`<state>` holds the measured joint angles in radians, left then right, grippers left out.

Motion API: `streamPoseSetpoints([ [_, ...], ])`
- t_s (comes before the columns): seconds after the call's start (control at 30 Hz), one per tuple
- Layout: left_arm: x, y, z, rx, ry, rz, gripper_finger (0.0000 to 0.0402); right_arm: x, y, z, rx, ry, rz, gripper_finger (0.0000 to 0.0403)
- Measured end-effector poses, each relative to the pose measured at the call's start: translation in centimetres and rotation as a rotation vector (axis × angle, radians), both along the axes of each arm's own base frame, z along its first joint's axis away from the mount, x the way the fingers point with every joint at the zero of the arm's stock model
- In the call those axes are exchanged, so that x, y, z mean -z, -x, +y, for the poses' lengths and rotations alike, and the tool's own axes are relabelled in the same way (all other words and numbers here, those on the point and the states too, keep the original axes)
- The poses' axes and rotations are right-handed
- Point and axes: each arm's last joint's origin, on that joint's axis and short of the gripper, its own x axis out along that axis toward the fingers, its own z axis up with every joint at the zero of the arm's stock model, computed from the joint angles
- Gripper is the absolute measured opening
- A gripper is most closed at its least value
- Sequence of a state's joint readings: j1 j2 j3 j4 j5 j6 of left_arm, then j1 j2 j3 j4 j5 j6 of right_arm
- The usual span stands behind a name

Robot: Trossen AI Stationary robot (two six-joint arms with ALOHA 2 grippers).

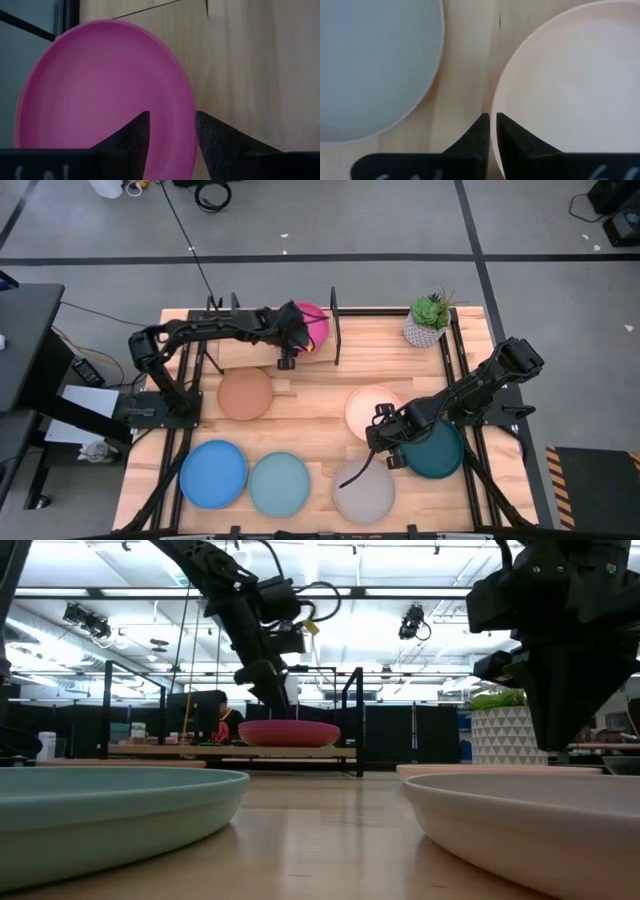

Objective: Place and stack plates onto a shelf
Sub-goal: Put the white plate on the shelf

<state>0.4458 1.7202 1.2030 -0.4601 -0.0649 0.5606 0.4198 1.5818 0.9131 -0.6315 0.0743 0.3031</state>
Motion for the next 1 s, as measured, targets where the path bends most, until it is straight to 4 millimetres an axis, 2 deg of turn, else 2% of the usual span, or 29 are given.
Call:
streamPoseSetpoints([
  [0.2, 0.5, -0.5, 0.1, -0.035, -0.065, 0.017, 0.0166, 0.0, 0.0, 0.3, -0.006, 0.001, -0.008, 0.0051],
  [0.43, 0.6, -0.4, -0.1, -0.020, -0.044, 0.025, 0.0166, 0.3, 0.2, 0.5, 0.002, 0.042, -0.039, 0.0134],
  [0.6, -0.6, -0.2, 0.1, -0.023, -0.074, -0.019, 0.0166, 1.3, 0.8, 0.1, 0.013, 0.056, -0.012, 0.0178],
  [0.77, -0.5, 0.0, 2.4, -0.089, -0.136, -0.055, 0.0166, 1.4, 0.6, -0.2, 0.026, 0.053, -0.018, 0.0184],
  [0.9, 1.3, 0.5, 4.3, -0.136, -0.111, -0.010, 0.0166, 1.4, 0.7, -0.2, 0.026, 0.054, -0.014, 0.0177],
  [1.0, 2.5, 0.4, 4.6, -0.130, -0.078, 0.019, 0.0166, 1.4, 0.7, -0.2, 0.025, 0.056, -0.011, 0.0174],
])
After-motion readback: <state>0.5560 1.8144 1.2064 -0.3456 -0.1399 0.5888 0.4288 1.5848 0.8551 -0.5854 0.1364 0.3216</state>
